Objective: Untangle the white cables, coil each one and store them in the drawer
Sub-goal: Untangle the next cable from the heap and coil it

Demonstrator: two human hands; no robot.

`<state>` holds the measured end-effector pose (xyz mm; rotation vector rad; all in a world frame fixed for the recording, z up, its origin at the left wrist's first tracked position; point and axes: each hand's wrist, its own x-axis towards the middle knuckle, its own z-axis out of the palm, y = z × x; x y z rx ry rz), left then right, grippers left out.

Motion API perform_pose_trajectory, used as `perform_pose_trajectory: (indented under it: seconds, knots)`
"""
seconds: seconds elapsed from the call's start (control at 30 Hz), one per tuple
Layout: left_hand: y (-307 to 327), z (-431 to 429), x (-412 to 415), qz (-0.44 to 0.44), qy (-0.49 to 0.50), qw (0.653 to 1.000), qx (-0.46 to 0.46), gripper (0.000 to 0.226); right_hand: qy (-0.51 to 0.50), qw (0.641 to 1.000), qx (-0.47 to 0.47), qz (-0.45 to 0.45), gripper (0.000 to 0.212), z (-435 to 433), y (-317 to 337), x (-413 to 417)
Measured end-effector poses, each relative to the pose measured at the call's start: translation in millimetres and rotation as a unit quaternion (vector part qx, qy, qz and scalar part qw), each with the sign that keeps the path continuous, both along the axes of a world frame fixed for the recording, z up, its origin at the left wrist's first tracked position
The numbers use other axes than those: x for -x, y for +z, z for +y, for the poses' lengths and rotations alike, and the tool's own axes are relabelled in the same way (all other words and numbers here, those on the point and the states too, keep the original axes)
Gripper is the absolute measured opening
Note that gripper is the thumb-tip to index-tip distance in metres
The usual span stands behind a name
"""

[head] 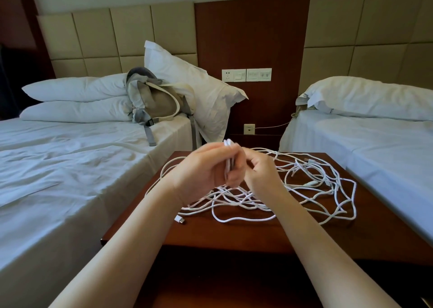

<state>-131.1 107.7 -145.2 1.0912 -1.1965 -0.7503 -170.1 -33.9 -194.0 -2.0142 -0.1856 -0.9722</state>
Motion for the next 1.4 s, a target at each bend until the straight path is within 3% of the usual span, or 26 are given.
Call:
perform_pose_trajectory:
  seconds: [0.1,0.3,0.43,0.53,0.63,0.7,0.83,0.9,1.0,1.07,1.17,1.27,1.4]
  knots:
    - [3.5,0.6,-6.9,0.082,0.079,0.989,0.091,0.031,0.072,0.992,-0.031,0.095,0.049,14.3,0.7,-0.5]
    - [4.6,3.5,-31.3,0.174,0.319,0.905,0.219,0.034,0.122,0.975,-0.004,0.188,0.019,19.3,2.7,2.6]
    - [-4.2,9.4,-40.5,-0.002,0.553,0.817,0.165,0.037,0.07,0.977,0.016,0.2,0.034,16.1,8.8,6.1]
    - [-9.6,8.8,-41.7,-0.125,0.602,0.781,0.111,0.04,0.034,0.991,-0.022,0.126,0.034,14.0,10.9,6.6]
    - [-13.2,8.0,-41.9,-0.317,0.639,0.694,0.1,0.041,0.023,0.992,-0.111,0.047,0.026,12.5,15.4,8.8]
    - [-15.4,7.2,-43.4,-0.38,0.631,0.671,0.085,0.041,0.047,0.987,-0.153,0.024,0.025,12.3,21.7,12.1]
    - [-20.0,1.9,-40.5,-0.419,0.585,0.695,-0.017,0.039,0.11,0.975,-0.192,-0.002,0.019,15.0,28.3,14.6]
    - [-20.3,0.3,-35.8,-0.406,0.569,0.714,-0.044,0.041,0.084,0.98,-0.177,-0.03,0.018,14.7,27.4,14.0]
    - [-14.1,-1.6,-28.2,-0.363,0.517,0.773,-0.06,0.045,0.002,0.99,-0.089,-0.113,0.013,8.0,28.8,13.6]
    - [-7.8,-1.7,-22.1,-0.305,0.459,0.83,-0.09,0.05,-0.071,0.981,0.003,-0.179,0.014,-0.8,30.4,12.2]
    - [-6.9,-2.6,-15.0,-0.174,0.277,0.931,-0.16,0.051,-0.14,0.961,0.073,-0.229,0.032,-11.9,27.6,8.4]
    - [-12.5,-6.2,-10.1,-0.102,0.131,0.971,-0.175,0.038,-0.151,0.962,0.062,-0.217,0.034,-13.7,23.5,5.4]
    - [-13.0,-8.2,-10.3,0.036,0.013,0.994,-0.102,0.032,-0.1,0.983,0.034,-0.149,0.029,-18.5,9.0,0.4]
